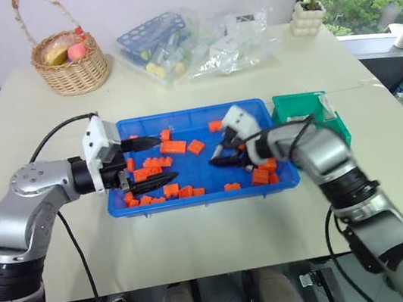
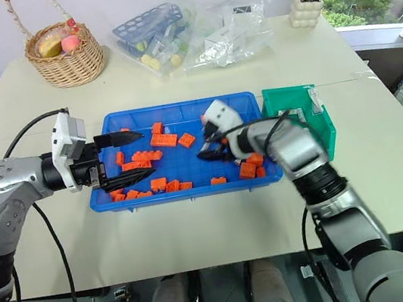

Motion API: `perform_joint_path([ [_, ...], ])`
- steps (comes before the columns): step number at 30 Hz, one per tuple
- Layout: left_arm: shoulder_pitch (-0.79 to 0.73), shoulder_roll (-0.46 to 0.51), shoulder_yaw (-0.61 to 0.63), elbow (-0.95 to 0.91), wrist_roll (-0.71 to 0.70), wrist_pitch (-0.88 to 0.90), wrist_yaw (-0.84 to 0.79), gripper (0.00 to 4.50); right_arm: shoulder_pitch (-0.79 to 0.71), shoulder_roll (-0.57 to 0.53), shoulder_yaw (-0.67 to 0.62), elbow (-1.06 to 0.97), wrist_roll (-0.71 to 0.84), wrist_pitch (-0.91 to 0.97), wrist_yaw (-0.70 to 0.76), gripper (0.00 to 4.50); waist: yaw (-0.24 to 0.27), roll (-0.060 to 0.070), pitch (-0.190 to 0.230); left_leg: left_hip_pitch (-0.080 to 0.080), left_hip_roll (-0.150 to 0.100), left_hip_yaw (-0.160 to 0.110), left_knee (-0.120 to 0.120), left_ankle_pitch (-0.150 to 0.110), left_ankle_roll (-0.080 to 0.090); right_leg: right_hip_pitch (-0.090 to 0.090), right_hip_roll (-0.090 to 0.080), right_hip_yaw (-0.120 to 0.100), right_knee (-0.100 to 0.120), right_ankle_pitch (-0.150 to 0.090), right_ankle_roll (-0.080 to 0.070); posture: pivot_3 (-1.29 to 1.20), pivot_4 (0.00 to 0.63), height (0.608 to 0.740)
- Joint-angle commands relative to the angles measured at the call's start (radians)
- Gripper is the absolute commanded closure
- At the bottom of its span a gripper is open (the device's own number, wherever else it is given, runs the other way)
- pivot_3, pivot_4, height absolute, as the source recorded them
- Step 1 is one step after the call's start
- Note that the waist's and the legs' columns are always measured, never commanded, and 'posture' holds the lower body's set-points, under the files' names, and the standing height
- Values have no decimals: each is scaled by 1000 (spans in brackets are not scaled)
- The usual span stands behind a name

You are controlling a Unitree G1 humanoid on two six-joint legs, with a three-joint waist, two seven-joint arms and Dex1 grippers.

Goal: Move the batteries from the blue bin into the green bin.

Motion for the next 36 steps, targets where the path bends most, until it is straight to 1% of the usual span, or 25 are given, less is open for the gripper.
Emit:
perform_joint_path([
  [1, 5, 17, -7, -5, 14, -36, -42, 0, -60, -157, -229, -56, 62, 83, -11, 2254, 2, 0, 0, 0, 0, 0, 0, 0, 0, 0, 0, 0, 0, 0, 0, 0, 150, 736],
  [3, 4, 14, -8, 9, 21, -47, -48, 0, -31, -238, -271, -46, 51, 80, -13, 2254, 4, 0, 0, 0, 0, 0, -1, 0, 0, 0, 0, 0, 0, 0, 0, 0, 150, 736],
  [6, -3, 0, -13, 32, 30, -64, -51, 0, 54, -340, -330, -62, 58, 85, -12, 2254, 4, -1, 0, 0, -1, 0, -1, 0, 0, 0, 0, 0, -2, 0, 0, 0, 150, 736],
  [10, -9, -13, -26, 50, 34, -79, -63, 0, 162, -385, -360, -113, 62, 81, -34, 2254, -6, 0, 0, 1, 0, 1, -1, 0, 0, 0, 0, 1, -1, 0, 0, 0, 150, 736],
  [12, -18, -19, -37, 58, 40, -86, -73, 0, 207, -398, -351, -132, 52, 53, -45, 1213, -6, 0, 0, 1, 0, 1, -1, 0, 0, 0, 0, 1, -1, 0, 0, 0, 150, 736],
  [14, -30, -26, -44, 68, 45, -90, -79, 0, 221, -398, -350, -132, 49, 32, -61, 385, -3, 0, 0, 1, 0, 1, -1, 0, 0, 0, 0, 1, -1, 0, 0, 0, 150, 736],
  [15, -33, -28, -45, 71, 47, -92, -81, 0, 222, -398, -351, -131, 50, 28, -68, 84, -2, 0, 0, 1, 0, 1, -1, 0, 0, 0, 0, 1, -1, 0, 0, 0, 150, 736],
  [19, -54, -35, -51, 87, 54, -95, -84, 0, 155, -393, -335, -160, 99, -7, -29, 84, -1, 0, 0, 1, 0, 1, -1, 0, 0, 0, 0, 1, -1, 0, 0, 0, 150, 736],
  [21, -59, -36, -52, 90, 55, -94, -86, 0, 111, -371, -293, -212, 144, 21, -3, 84, -1, 0, 0, 1, 0, 1, -1, 0, 0, 0, 0, 1, -1, 0, 0, 0, 150, 736],
  [24, -62, -36, -50, 85, 56, -90, -81, 0, 61, -306, -173, -286, 185, 95, 1, 84, -7, 0, 0, 1, 0, 1, -1, 0, 0, 0, 1, 1, -1, 0, 0, 0, 150, 736],
  [26, -61, -36, -50, 76, 55, -85, -75, 0, 64, -285, -83, -305, 166, 104, -7, 84, -5, 0, 0, 1, 1, -1, -1, 0, 0, 0, 2, 0, -1, 0, 0, 0, 150, 736],
  [28, -58, -35, -48, 65, 51, -79, -69, 0, 69, -261, -21, -294, 142, 118, -37, 84, 3, 0, 0, 0, 1, -1, -1, 0, 0, 0, 1, 0, -1, 0, 0, 0, 150, 736],
  [33, -38, -26, -30, 35, 42, -65, -48, 0, 99, -269, 68, -294, 118, 125, -52, 84, 19, 0, 0, -1, -2, 0, 1, 0, 0, 0, -2, 1, -2, 0, 0, 0, 150, 736],
  [36, -19, -19, -17, 18, 35, -56, -35, 0, 107, -272, 107, -280, 107, 132, -55, 84, 20, 0, 0, -1, -1, 0, 1, 0, 0, 0, -2, 0, -2, -1, -1, 0, 150, 736],
])
